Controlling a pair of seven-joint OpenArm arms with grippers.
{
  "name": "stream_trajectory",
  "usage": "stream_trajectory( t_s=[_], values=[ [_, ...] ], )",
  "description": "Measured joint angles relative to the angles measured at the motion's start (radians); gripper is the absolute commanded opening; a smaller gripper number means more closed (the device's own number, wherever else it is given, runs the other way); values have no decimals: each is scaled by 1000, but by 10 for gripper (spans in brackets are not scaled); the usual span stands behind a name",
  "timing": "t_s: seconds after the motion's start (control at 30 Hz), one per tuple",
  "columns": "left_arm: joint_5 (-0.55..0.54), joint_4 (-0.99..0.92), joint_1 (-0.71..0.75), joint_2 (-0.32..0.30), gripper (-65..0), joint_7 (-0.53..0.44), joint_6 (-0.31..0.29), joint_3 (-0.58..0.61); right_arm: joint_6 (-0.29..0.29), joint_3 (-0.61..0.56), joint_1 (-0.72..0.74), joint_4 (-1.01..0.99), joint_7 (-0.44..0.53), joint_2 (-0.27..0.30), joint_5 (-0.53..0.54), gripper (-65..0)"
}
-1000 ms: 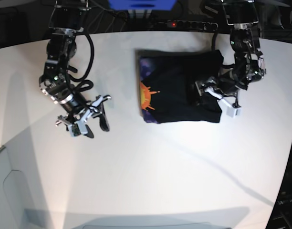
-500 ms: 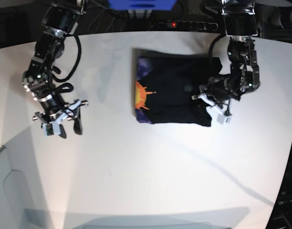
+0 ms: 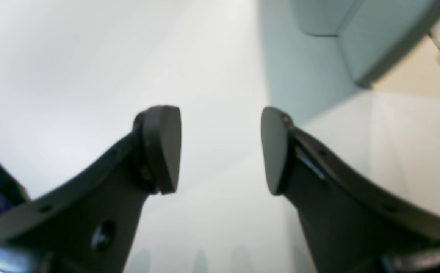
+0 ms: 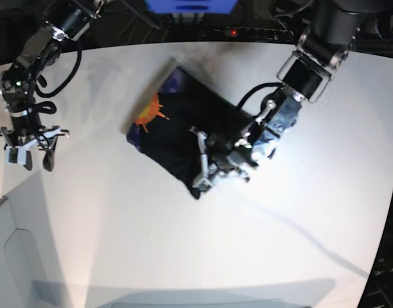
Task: Fold the T-shirt properly
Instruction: 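Grasp the bundle with the left gripper and slide it across the table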
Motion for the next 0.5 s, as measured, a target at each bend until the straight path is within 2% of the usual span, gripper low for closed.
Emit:
stream_trajectory(
  t_s=[0.1, 0.2, 0.37, 0.43, 0.5],
  values=[
    [125, -53, -100, 14, -650, -139, 4, 236, 0, 28, -26, 23, -6, -3, 1, -341],
    [228, -132, -159, 61, -650, -253, 11, 370, 0, 58, -50, 52, 3, -15, 0, -341],
    [358, -280, -183, 185, -638, -352, 18, 388, 0, 101, -87, 120, -1, -58, 0, -341],
    [377, -322, -199, 225, -595, -353, 10, 389, 0, 109, -110, 146, 0, -77, 0, -341],
    [393, -337, -209, 252, -512, -339, -42, 389, 0, 109, -135, 164, -2, -95, -1, -341]
  ],
)
